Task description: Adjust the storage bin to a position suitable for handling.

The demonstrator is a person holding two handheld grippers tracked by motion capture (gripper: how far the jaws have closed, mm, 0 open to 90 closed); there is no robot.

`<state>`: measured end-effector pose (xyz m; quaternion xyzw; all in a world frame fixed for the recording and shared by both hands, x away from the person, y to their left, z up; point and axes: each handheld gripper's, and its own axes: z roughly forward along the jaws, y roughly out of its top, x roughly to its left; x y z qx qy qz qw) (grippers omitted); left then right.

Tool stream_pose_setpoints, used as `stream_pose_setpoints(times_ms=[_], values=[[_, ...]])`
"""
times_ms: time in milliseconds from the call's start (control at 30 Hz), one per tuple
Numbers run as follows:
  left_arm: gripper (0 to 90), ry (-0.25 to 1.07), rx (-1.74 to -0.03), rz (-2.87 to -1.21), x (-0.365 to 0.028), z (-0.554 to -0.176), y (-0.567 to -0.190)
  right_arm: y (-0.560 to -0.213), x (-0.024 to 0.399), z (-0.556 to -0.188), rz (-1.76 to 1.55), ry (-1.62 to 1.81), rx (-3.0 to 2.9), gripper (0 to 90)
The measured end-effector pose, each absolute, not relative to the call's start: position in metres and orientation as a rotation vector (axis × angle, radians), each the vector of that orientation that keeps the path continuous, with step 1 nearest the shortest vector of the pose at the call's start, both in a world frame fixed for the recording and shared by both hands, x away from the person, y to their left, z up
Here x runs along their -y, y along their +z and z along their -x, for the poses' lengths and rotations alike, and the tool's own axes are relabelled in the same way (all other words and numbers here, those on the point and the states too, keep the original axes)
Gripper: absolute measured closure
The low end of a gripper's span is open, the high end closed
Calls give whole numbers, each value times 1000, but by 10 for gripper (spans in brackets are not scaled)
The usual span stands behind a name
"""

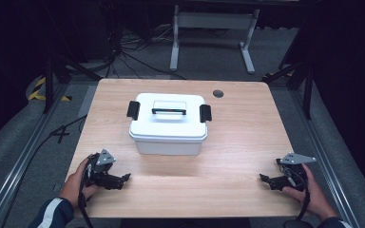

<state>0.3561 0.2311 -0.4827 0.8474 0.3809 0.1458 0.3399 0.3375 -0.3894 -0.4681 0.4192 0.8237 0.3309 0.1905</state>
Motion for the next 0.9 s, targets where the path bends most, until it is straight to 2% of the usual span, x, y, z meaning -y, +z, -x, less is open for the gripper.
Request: stream_pose_setpoints(times_ms=[367, 433, 467, 533, 600, 700, 900], values=[[5, 403, -951, -2213, -228, -361, -482, -461, 392, -344, -1141, 860, -2429, 18], [5, 416, -941, -2212, -227, -359, -482, -460, 392, -345, -1117, 861, -2447, 79], [5, 416, -941, -2212, -227, -359, -482, -460, 392, -345, -1117, 861, -2447, 79], [5, 410, -936, -2222, -228, -361, -482, -457, 392, -347, -1103, 879, -2450, 175], [4, 367, -951, -2217, -229, -364, -483, -455, 391, -350, -1105, 856, -2466, 183], [4, 365, -936, -2226, -230, -365, -483, -452, 390, -353, -1089, 858, -2467, 218], [1, 350, -930, -2224, -230, -365, -483, -442, 388, -357, -1063, 857, -2471, 226]])
